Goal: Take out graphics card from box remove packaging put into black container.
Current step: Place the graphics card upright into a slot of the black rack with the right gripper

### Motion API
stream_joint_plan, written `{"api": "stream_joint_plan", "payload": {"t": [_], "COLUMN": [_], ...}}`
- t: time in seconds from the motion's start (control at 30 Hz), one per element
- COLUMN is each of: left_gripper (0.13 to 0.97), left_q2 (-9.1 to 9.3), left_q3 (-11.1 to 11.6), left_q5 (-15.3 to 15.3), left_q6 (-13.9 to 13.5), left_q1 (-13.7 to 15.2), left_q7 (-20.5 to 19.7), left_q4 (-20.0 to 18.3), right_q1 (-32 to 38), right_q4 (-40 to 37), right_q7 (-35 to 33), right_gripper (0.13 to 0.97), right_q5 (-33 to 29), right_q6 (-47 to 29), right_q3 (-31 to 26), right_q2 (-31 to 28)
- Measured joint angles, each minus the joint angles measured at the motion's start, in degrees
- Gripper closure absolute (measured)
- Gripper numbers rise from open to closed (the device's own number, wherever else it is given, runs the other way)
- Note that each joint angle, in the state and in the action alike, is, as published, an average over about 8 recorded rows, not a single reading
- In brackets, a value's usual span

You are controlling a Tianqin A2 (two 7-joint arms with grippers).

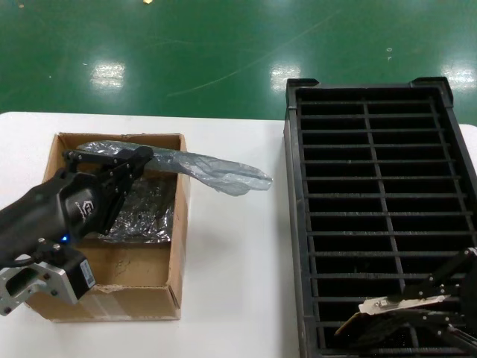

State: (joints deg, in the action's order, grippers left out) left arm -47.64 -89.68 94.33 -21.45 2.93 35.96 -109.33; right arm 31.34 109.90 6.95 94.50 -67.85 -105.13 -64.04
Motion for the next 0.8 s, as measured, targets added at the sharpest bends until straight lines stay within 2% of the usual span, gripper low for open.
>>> {"api": "stream_joint_plan", "payload": {"t": [0.8], "left_gripper": [0.957], "left_q2": [0.0], "left_q3": [0.0], "left_q5": [0.0], "left_q6": [0.0], "left_q1": [0.0], "left_q7": [0.0], "left_q4": [0.0], "right_q1": [-4.9], "right_q4": [3.7], "right_q7": [1.2], "right_gripper": [0.924], "right_q5": [-2.5], "right_q6": [3.8], "right_q3": [0.4], "right_q2": [-0.6]}}
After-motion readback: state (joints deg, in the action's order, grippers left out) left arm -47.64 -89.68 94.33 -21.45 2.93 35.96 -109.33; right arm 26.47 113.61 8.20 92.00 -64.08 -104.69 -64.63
